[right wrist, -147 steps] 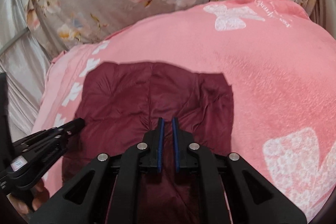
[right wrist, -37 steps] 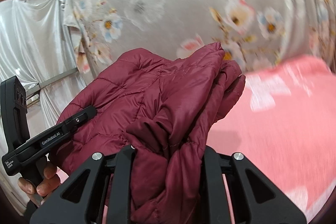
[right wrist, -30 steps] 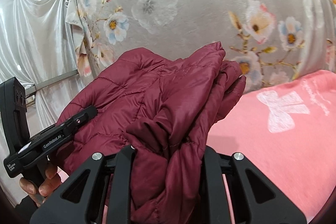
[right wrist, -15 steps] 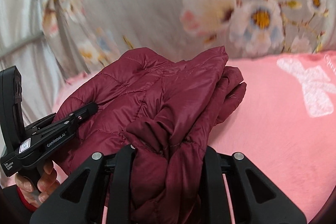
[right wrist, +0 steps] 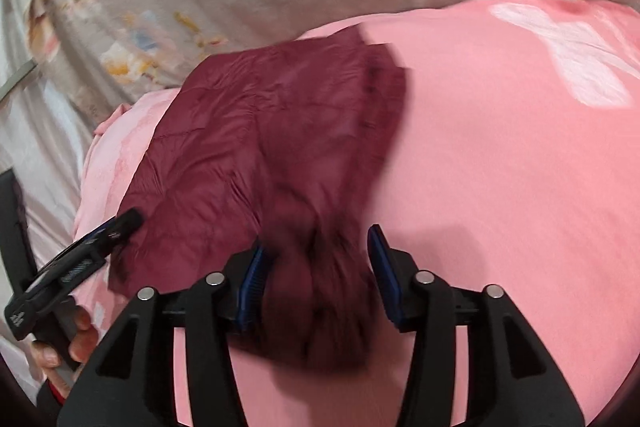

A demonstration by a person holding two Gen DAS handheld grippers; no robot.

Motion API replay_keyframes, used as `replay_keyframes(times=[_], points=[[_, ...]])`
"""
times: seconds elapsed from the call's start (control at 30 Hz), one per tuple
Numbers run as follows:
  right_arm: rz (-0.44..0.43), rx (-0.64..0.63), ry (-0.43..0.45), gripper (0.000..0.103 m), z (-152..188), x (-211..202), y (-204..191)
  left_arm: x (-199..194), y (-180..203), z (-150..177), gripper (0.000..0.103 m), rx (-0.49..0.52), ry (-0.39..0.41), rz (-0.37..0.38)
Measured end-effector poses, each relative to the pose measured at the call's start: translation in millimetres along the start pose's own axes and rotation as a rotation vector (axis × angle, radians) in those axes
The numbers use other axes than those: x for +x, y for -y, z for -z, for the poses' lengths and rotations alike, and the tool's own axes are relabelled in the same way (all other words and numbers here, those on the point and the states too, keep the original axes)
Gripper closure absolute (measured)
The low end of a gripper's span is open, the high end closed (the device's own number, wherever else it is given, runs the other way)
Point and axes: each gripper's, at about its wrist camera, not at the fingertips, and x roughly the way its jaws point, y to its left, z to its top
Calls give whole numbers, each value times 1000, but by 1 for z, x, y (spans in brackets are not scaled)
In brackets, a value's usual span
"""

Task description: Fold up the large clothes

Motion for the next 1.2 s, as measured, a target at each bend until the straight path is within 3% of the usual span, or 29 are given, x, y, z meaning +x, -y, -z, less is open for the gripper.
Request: replay_keyframes(times=[0.07, 0.13, 0.2, 0.27, 0.47, 0.53, 0.7, 0.93, 1.2], points=[[34, -24, 61, 56, 0, -28, -4, -22, -3, -2, 41, -20, -8, -31], [36, -52, 80, 70, -5, -42, -15, -36, 7, -9, 41, -10, -8, -64], [52, -104, 80, 92, -14, -49, -35, -39, 23, -12, 41, 13, -22, -75], [68, -163, 75, 98, -21, -47, -55, -39, 46, -11, 41, 38, -26, -81], [219, -206, 49, 99, -12, -5, -61, 0, 77, 13, 41, 18, -123, -116], [211, -173, 2, 99, 1, 14, -47, 21, 76, 29, 42, -14, -175, -116], [189, -144, -15, 102, 24, 38, -24, 30, 85, 48, 38, 19, -126, -171], [137, -107, -21, 102, 25, 42, -13, 35, 90, 60, 38, 46, -80, -201], [199, -170, -15, 102, 27, 47, -26, 39, 97, 65, 38, 85, -40, -243]])
